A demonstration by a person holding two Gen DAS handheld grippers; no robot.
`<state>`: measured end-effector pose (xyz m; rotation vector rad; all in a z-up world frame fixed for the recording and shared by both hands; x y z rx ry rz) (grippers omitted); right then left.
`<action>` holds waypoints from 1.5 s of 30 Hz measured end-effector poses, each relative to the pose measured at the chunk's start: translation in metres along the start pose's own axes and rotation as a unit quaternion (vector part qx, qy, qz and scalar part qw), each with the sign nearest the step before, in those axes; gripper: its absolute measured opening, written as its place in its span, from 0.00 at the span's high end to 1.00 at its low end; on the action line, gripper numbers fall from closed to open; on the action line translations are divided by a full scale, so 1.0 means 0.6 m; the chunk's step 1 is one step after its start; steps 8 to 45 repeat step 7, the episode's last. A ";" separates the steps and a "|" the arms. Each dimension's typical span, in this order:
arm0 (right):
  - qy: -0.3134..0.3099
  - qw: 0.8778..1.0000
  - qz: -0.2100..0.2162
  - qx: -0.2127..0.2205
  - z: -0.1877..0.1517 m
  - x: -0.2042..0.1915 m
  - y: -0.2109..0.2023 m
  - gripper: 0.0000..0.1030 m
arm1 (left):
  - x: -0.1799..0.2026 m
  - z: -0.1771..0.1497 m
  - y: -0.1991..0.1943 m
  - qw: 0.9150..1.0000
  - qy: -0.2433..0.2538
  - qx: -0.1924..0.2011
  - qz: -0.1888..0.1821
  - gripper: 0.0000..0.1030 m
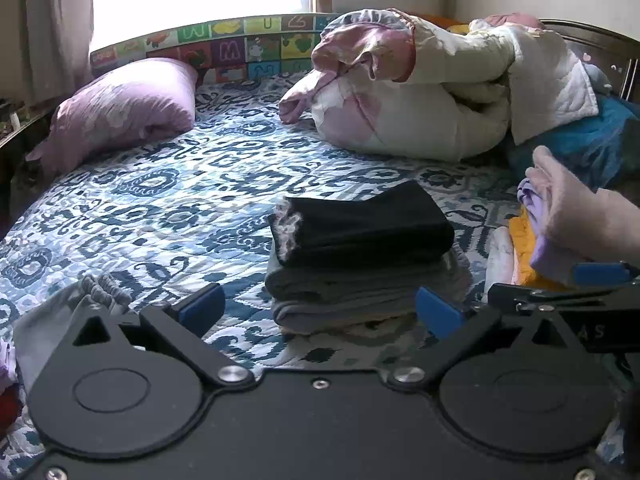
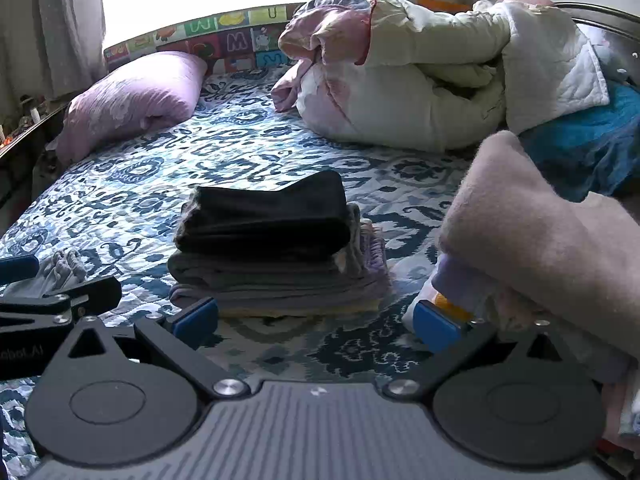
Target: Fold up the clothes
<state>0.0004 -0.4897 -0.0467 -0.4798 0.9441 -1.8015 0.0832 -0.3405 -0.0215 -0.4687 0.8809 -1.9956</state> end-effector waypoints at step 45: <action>0.001 1.000 0.003 0.002 -0.003 0.005 -0.004 0.00 | 0.005 -0.003 -0.007 1.000 0.001 0.012 -0.002 0.00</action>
Point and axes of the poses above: each gripper's, at about its wrist camera, not at the fingertips, and y roughly the way its jaws point, x to its right, z to its top, the point moved 9 cm from there along y, roughly the way its jaws point, and after that the axes turned 10 degrees about -x, right-handed, at the moved point
